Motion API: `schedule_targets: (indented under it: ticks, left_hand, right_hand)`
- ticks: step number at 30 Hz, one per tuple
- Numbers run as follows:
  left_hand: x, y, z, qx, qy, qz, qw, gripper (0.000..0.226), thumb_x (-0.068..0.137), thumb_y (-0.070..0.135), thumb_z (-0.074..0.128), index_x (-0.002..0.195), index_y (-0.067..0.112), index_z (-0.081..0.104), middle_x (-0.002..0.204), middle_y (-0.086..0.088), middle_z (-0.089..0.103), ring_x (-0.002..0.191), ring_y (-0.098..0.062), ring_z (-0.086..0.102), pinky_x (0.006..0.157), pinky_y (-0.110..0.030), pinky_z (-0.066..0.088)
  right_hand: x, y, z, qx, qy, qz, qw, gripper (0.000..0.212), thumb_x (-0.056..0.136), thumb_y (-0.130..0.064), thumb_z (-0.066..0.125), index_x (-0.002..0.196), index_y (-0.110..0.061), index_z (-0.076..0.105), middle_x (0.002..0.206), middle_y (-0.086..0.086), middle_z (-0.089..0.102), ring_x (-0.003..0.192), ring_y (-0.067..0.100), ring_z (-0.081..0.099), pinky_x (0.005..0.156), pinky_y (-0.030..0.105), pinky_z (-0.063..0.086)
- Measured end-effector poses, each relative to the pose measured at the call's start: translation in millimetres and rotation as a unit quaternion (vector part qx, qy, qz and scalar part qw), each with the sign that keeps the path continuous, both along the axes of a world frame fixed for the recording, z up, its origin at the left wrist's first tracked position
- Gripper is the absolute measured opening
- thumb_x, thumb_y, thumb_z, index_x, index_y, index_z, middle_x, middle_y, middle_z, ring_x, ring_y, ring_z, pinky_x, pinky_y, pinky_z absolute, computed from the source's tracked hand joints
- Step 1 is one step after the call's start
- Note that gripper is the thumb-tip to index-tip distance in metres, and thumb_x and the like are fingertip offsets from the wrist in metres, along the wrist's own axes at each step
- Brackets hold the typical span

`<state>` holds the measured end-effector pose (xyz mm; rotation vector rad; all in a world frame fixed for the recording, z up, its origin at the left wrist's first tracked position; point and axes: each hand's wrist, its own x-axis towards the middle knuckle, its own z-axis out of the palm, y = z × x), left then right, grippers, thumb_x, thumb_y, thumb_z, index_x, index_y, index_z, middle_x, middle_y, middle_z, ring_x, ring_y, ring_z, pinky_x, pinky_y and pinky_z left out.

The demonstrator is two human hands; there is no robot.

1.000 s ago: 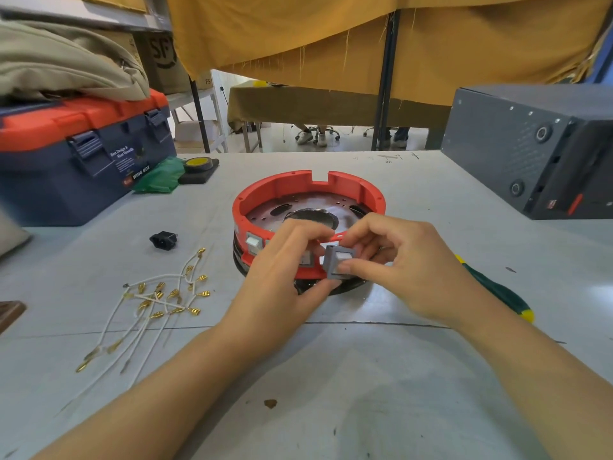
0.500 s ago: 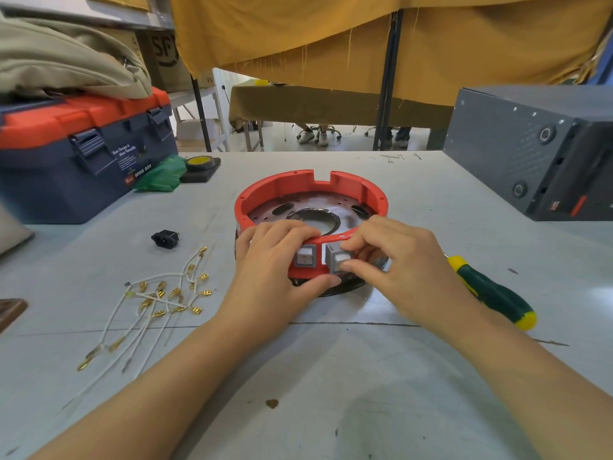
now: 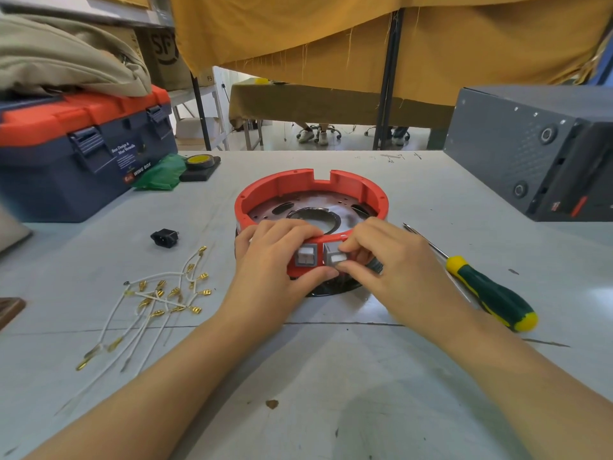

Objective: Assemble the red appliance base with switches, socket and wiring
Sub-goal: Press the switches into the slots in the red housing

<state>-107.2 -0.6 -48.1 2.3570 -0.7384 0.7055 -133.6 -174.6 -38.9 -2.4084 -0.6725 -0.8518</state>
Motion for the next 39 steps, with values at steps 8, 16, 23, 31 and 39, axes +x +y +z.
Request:
schedule_targets:
  ticks: [8,16,23,31,39]
  left_hand:
    - [2,-1,0,0.002,0.000,0.013,1.000,0.036,0.077,0.039,0.071,0.107,0.021,0.065,0.109,0.013,0.058,0.107,-0.014,0.049,0.095,-0.026,0.018]
    - [3,1,2,0.007,0.009,0.006,1.000,0.035,0.078,0.043,0.065,0.109,0.025,0.063,0.108,0.021,0.052,0.108,-0.009,0.046,0.098,-0.027,0.017]
    - [4,4,3,0.016,0.017,-0.020,1.000,0.035,0.078,0.052,0.057,0.106,0.031,0.059,0.103,0.027,0.051,0.103,0.000,0.041,0.098,-0.025,0.019]
    - [7,5,5,0.005,0.030,-0.028,0.999,0.034,0.084,0.047,0.047,0.109,0.031,0.064,0.105,0.026,0.052,0.105,0.001,0.042,0.097,-0.022,0.017]
    - [7,3,5,-0.014,0.037,-0.026,0.999,0.034,0.083,0.045,0.049,0.107,0.029,0.066,0.106,0.024,0.055,0.106,-0.001,0.045,0.098,-0.028,0.021]
  right_hand:
    - [3,1,-3,-0.003,0.008,-0.028,1.000,0.015,0.079,-0.012,0.075,0.089,-0.010,0.064,0.091,0.001,0.058,0.080,0.017,0.056,0.066,0.037,0.053]
    - [8,-10,0,-0.009,0.101,-0.041,0.994,0.031,0.095,-0.033,0.051,0.124,-0.024,0.059,0.123,-0.012,0.057,0.119,0.003,0.038,0.097,0.010,0.020]
    - [8,-9,5,0.027,0.134,-0.021,0.990,0.022,0.094,-0.027,0.054,0.113,-0.022,0.063,0.109,-0.012,0.057,0.109,0.007,0.048,0.103,0.034,0.033]
    - [8,-8,6,0.023,0.141,-0.025,0.989,0.022,0.095,-0.028,0.052,0.114,-0.022,0.062,0.110,-0.012,0.056,0.110,0.006,0.047,0.105,0.033,0.031]
    - [11,-11,3,-0.010,0.157,-0.048,0.986,0.030,0.096,-0.037,0.047,0.122,-0.029,0.058,0.119,-0.018,0.053,0.120,0.003,0.038,0.106,0.025,0.019]
